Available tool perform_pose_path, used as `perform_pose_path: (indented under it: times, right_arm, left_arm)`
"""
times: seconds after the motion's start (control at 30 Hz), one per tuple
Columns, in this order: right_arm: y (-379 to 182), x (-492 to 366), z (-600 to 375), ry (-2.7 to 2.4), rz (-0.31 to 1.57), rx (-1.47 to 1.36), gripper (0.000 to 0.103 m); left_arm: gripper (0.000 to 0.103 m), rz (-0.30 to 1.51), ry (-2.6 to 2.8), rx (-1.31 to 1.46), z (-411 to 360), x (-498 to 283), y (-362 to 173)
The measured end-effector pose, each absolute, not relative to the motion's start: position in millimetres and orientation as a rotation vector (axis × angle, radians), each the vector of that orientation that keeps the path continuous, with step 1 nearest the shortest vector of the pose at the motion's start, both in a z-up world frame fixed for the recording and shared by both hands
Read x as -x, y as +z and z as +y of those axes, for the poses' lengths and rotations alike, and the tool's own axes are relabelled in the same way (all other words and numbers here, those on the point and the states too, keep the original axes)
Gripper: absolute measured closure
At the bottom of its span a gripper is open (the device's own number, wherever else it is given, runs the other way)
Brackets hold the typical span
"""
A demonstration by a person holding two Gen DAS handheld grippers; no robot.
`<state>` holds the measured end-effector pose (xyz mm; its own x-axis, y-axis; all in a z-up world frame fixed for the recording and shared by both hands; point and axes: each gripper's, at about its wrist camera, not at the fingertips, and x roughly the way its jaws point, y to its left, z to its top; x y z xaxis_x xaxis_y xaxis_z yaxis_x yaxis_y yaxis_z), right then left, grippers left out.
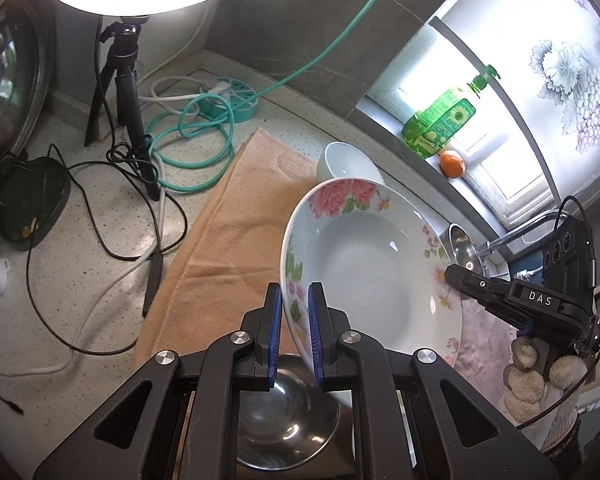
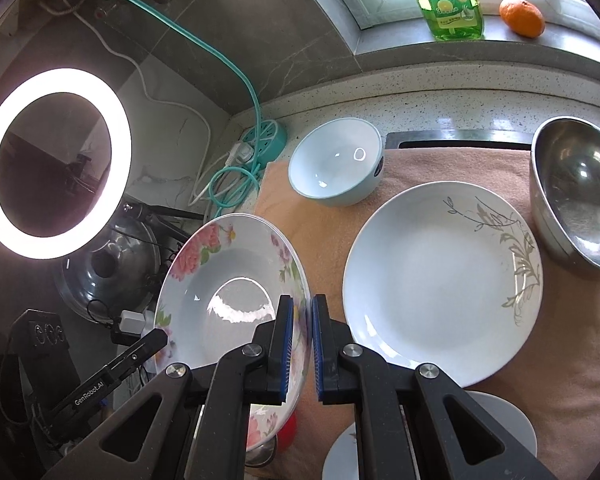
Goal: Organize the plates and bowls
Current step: 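Lift the pink-rose plate off the towel with the left gripper, then carry the pink-rose plate over the pink-blossom deep plate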
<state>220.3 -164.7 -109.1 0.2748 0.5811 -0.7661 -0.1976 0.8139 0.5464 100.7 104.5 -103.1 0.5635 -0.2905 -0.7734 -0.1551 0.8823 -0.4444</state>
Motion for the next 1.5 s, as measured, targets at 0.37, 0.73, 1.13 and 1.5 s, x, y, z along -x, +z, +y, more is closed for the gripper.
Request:
perform_pose_path:
  times: [0.37, 0.73, 1.13, 1.5]
  right_arm:
    - [-105, -184, -216, 0.505, 1.170, -0.401, 0.094]
    - [-116, -152, -260, 0.461, 1.179, -0.433, 0.094]
    - [-128, -130, -288, 0.436, 1.184, -0.462, 0.094]
    - [-149, -112, -312, 0.405, 1.209, -0.495, 0.094]
  left_arm:
    - [0.092, 0.994, -0.134, 0.495, 60, -77, -102]
    - [0.092, 1.026, -0.169, 0.476, 22, -60, -110]
    - [0.092, 1.057, -0.187, 0.452, 0, -49, -121]
    - [0.092, 1.115, -0.207, 0.422, -20, -41, -140]
